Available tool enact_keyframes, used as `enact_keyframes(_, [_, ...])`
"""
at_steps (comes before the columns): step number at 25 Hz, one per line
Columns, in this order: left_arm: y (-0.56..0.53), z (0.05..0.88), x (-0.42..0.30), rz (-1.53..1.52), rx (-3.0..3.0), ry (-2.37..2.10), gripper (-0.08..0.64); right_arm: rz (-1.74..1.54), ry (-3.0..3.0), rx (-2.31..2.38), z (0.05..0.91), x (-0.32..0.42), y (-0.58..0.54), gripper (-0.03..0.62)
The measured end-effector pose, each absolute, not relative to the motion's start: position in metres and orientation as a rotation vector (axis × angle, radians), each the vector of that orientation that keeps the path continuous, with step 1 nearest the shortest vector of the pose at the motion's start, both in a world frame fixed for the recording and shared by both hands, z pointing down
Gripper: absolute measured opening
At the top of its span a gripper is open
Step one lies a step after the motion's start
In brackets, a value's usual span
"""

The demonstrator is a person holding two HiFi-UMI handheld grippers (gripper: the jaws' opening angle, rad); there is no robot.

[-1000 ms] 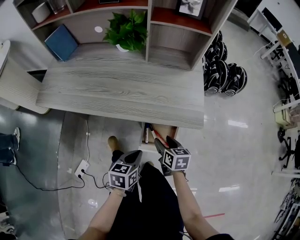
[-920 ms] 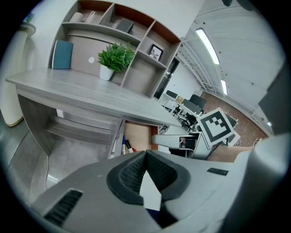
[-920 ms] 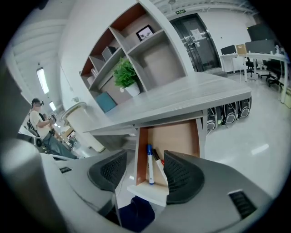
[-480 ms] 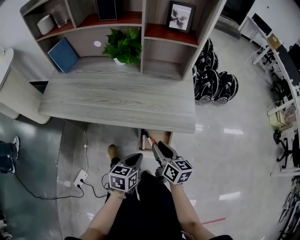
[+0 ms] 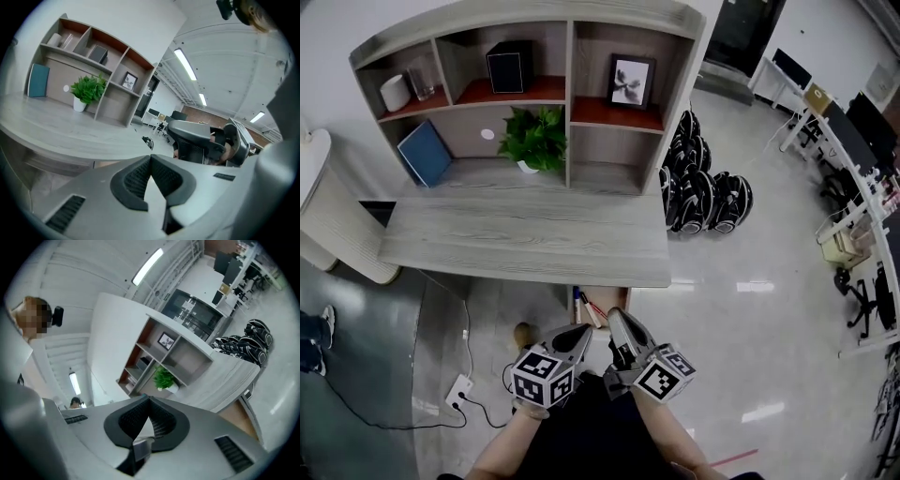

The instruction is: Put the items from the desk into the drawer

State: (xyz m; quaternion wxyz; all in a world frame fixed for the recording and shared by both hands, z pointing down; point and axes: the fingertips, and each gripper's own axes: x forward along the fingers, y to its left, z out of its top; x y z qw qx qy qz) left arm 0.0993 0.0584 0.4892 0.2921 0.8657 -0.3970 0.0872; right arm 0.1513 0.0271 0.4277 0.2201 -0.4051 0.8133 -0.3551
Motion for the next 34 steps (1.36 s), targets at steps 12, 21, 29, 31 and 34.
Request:
enact_keyframes(12, [0.055,0.460,0.090,0.155,2.364,-1.121,0.025,-0.799,2.356,-1.319,0.404,0.149,0.028,0.009])
enact_keyframes(21, [0.055,0.465,0.080,0.150,2.343,-1.142,0.025,-0.742,2.442,-1.326,0.405,0.134,0.028,0.009])
enact_keyframes(29, [0.052,0.468,0.068,0.154,2.317,-1.177,0.025,-0.780,2.455,-1.290,0.409,0.122,0.024,0.009])
enact_keyframes(31, [0.052,0.469,0.069,0.162,2.315,-1.173,0.026,-0.784,2.455,-1.289,0.409,0.122,0.024,0.009])
enact_keyframes(34, [0.052,0.470,0.071,0.165,2.315,-1.168,0.025,-0.777,2.458,-1.280,0.408,0.121,0.023,0.009])
